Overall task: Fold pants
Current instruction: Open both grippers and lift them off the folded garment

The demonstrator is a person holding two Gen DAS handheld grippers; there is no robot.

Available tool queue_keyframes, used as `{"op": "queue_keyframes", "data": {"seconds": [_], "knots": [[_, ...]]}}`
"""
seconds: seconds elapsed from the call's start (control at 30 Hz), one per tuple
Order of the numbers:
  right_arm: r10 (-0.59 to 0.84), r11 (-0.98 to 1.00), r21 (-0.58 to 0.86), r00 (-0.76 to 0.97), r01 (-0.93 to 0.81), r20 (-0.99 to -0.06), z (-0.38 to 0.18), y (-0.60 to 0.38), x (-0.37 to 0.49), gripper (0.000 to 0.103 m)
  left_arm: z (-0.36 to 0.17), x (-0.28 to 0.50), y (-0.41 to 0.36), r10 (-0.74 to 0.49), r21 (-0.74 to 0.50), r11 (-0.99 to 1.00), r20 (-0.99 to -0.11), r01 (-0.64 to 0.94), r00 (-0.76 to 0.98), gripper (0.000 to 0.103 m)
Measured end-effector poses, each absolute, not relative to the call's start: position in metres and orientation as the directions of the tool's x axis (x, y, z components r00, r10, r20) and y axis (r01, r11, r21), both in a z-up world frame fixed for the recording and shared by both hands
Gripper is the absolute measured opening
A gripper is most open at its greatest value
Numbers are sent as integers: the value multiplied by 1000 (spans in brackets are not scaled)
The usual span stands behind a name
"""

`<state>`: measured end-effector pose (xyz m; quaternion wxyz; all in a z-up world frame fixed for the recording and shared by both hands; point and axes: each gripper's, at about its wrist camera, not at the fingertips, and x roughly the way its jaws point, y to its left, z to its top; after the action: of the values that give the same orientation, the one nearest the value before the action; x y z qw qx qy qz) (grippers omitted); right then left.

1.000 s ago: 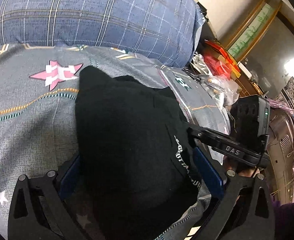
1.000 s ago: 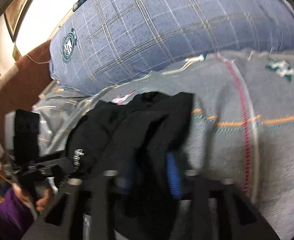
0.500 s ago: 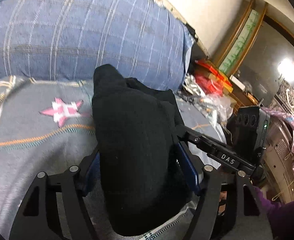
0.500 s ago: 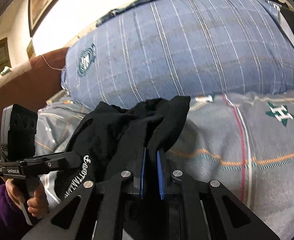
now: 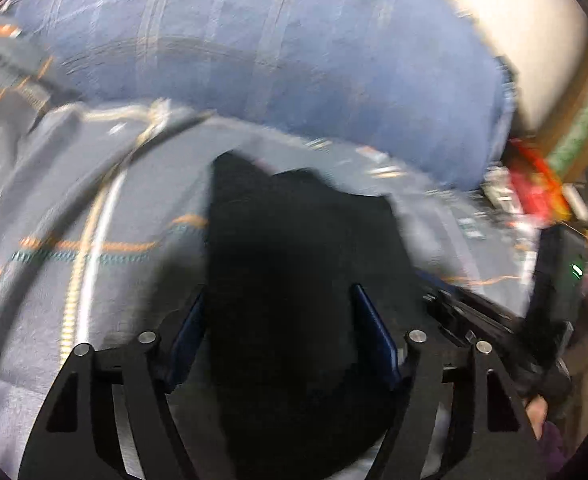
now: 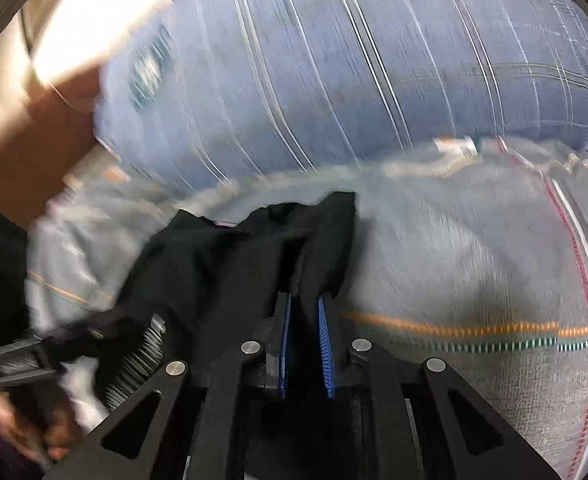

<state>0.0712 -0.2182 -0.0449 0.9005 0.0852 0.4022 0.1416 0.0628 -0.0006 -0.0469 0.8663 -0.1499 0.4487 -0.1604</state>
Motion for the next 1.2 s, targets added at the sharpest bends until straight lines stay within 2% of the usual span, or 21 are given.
{"op": "queue_keyframes", "data": {"seconds": [0.03, 0.1, 0.2, 0.3, 0.43, 0.57, 0.67, 0.8, 0.93, 1.2], "knots": [[279, 960, 212, 637, -181, -719, -51, -214, 71, 27, -48, 64, 0, -423, -419, 898, -728, 139, 539, 80], [248, 969, 171, 659, -180, -710, -49, -214, 66, 32, -45, 62, 1, -422, -423, 896, -724, 133, 546, 80], [254, 967, 164, 691, -194, -677, -35, -218, 55, 35, -27, 47, -5, -374, -338, 924, -688, 182, 622, 80], [229, 972, 105, 744, -210, -627, -20, -214, 42, 42, -7, 30, -13, -348, -269, 936, -624, 225, 700, 80], [155, 980, -8, 790, -198, -594, -9, -206, 29, 43, 10, 13, -20, -320, -207, 947, -560, 245, 764, 81], [114, 982, -51, 792, -180, -600, -6, -204, 25, 43, 17, -2, -25, -279, -131, 960, -526, 247, 803, 82], [77, 981, -99, 809, -165, -583, 0, -200, 18, 43, 15, -4, -20, -260, -127, 966, -520, 227, 814, 83], [76, 981, -108, 824, -164, -562, 7, -198, 9, 51, 9, -7, -8, -218, -145, 975, -525, 167, 822, 83], [42, 976, -159, 841, -150, -540, 9, -194, 5, 52, 9, -7, 5, -164, -142, 984, -500, 106, 851, 83], [44, 973, -165, 832, -160, -552, 7, -191, 5, 52, 7, -4, 8, -85, -84, 995, -482, 51, 872, 85]]}}
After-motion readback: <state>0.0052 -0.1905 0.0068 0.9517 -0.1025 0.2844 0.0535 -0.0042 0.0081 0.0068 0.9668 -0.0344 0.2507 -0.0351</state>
